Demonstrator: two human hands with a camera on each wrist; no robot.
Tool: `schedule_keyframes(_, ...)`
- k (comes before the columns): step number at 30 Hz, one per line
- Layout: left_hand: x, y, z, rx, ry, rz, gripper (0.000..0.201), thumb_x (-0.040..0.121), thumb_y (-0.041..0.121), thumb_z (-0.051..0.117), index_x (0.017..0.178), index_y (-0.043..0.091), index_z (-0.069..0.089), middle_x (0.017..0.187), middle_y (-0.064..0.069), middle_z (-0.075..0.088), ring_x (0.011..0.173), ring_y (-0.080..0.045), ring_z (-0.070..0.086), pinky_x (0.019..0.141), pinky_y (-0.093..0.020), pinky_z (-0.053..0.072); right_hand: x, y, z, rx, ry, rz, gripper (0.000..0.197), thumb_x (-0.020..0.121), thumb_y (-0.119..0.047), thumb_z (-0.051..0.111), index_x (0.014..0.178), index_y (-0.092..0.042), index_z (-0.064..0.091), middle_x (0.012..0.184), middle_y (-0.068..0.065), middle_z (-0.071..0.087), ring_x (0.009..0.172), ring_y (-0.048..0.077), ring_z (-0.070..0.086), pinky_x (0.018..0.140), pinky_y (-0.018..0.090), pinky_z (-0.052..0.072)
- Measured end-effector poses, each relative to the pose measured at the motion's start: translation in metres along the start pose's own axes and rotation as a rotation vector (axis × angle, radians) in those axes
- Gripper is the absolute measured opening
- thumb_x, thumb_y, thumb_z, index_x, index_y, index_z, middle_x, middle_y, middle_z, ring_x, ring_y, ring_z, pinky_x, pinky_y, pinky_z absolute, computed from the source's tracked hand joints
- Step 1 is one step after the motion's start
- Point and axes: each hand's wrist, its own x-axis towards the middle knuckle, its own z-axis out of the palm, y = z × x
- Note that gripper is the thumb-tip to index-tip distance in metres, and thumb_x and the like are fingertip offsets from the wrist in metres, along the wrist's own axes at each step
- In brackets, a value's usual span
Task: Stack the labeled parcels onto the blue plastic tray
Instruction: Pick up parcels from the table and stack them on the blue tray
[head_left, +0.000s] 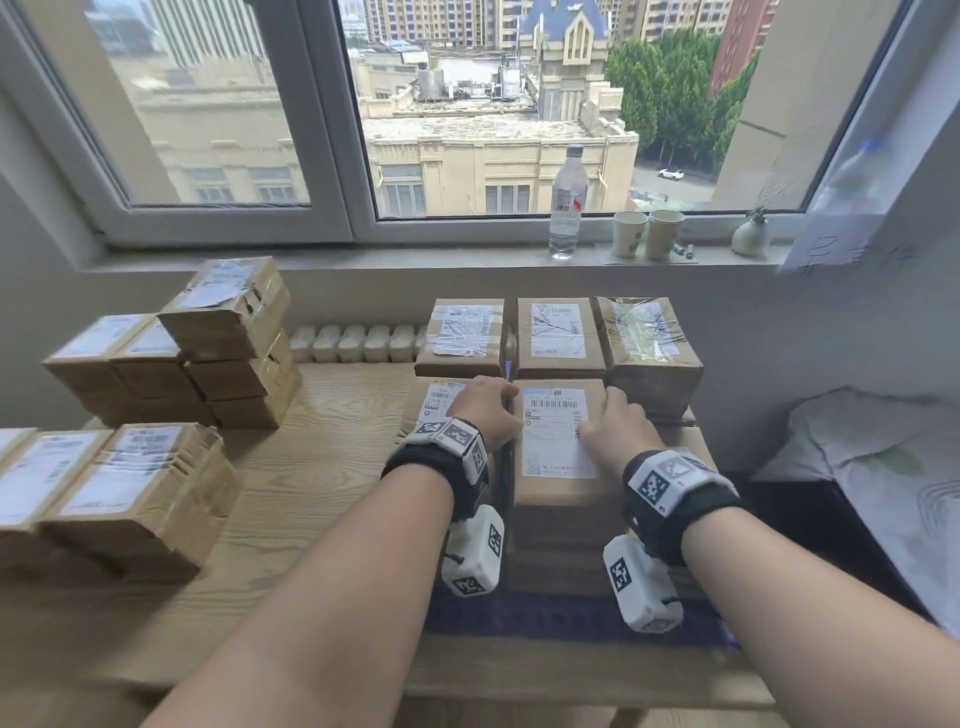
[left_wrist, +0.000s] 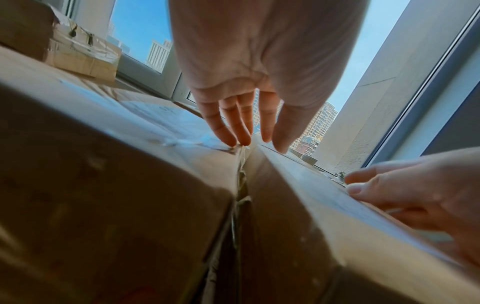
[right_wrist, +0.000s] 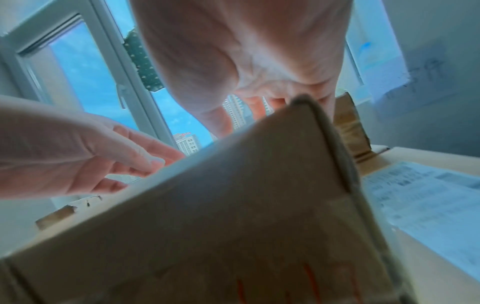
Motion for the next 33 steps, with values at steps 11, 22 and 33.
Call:
schedule_keyframes(11,-0.035,-0.030,-0.040,0.098,0.100,-0.065,0.042,0.092,0.020,0.052,0.133,0.025,0.056,0.145,-0.001,0.047,0.123,-0.020,0.053,0.103,-0.035,0.044,-0.035,-0.060,-0.005,-0.077,0.081,-0.327,0.045,0.091,-0.012,0.047,0.135,-0.015,0.052,0.136,0.009,0.052,0.125,0.027,0.048,0.103,0.037,0.040)
schedule_keyframes(22,-0.085,-0.126,-0.115,0.070,0.142,-0.176,0.037,0.097,0.026,0.051,0.133,0.023,0.057,0.133,-0.003,0.059,0.118,-0.022,0.057,0.101,-0.033,0.046,-0.083,-0.166,0.060,-0.053,0.014,-0.524,0.039,0.092,-0.014,0.048,0.130,-0.018,0.055,0.140,0.004,0.049,0.127,0.022,0.048,0.104,0.033,0.037)
schedule_keyframes(33,-0.128,-0.231,-0.200,-0.010,0.195,-0.179,0.034,0.097,0.027,0.051,0.129,0.020,0.060,0.130,-0.001,0.063,0.119,-0.021,0.058,0.102,-0.035,0.046,-0.141,-0.282,0.140,-0.091,0.002,-0.549,0.039,0.093,-0.014,0.047,0.131,-0.019,0.056,0.138,0.006,0.052,0.124,0.023,0.050,0.102,0.033,0.038)
